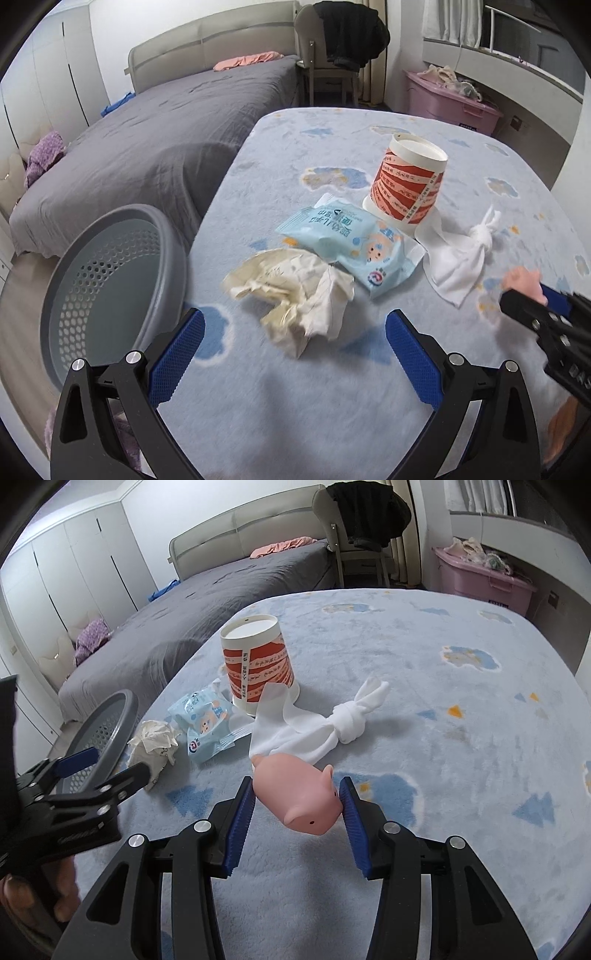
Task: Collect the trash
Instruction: 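Grasp the crumpled paper with the left gripper while the right holds the pig, then carry the paper and pig over the grey basket and open both grippers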
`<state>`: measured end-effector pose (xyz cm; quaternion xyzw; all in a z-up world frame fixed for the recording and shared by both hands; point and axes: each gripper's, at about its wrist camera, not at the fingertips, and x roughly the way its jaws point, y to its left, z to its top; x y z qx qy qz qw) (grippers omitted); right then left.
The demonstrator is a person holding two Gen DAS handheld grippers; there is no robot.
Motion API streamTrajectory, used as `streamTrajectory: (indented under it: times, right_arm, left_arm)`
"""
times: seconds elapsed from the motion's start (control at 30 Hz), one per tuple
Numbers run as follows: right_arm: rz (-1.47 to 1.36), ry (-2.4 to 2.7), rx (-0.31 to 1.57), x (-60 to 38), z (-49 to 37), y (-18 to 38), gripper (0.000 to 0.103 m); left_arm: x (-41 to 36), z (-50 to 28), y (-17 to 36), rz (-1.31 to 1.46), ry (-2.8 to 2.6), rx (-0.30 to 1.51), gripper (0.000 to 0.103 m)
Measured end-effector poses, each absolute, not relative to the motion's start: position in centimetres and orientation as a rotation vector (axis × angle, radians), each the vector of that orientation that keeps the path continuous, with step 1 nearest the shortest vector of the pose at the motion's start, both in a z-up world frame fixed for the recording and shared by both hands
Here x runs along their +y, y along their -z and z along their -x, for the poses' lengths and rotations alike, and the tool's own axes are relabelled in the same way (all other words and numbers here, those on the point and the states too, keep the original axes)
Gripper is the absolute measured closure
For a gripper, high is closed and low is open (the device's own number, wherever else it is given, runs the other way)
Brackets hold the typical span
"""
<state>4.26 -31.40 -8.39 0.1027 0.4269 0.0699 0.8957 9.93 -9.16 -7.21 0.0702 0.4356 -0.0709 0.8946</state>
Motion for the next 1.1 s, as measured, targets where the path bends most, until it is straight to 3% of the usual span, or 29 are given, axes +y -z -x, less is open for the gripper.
streamTrajectory:
  times: [0.43,0.47,0.53,0.63,0.7,1.1]
  right_arm:
    - [-0.245,-0.177,0.877,-32.2,-3.8,8.2,0.057]
    - [-0.246,-0.181,0.874,-32.2,-3.7,8.1,0.057]
    - [-0.246,-0.183,0.871,-32.2,-3.6,8.0,0.057]
    - [-0.247,-0.185,0.870,-32.2,-3.6,8.0,0.057]
    - [-0.249,-0.184,0.870,-32.3,-3.6,8.0,0.057]
    - [-0.238,-0.171,0.863,-32.1,-3.4,7.9,0.057]
  left_arm:
    - [-9.9,-13.0,10.2,-0.135,0.086,0.941,0.009]
    - [-10.0,-13.0,10.2,-0.137,0.085,0.938,0.010]
    - [-10.1,-13.2,10.4,-0.133,0.093,0.946,0.028]
    - [-9.8,-13.1,10.5,-0.122,0.101,0.956,0.042]
    - [-9.6,-12.9,10.4,-0.103,0.128,0.967,0.060]
    - [-8.6,-9.7,8.9,-0.113,0.162,0.941,0.061]
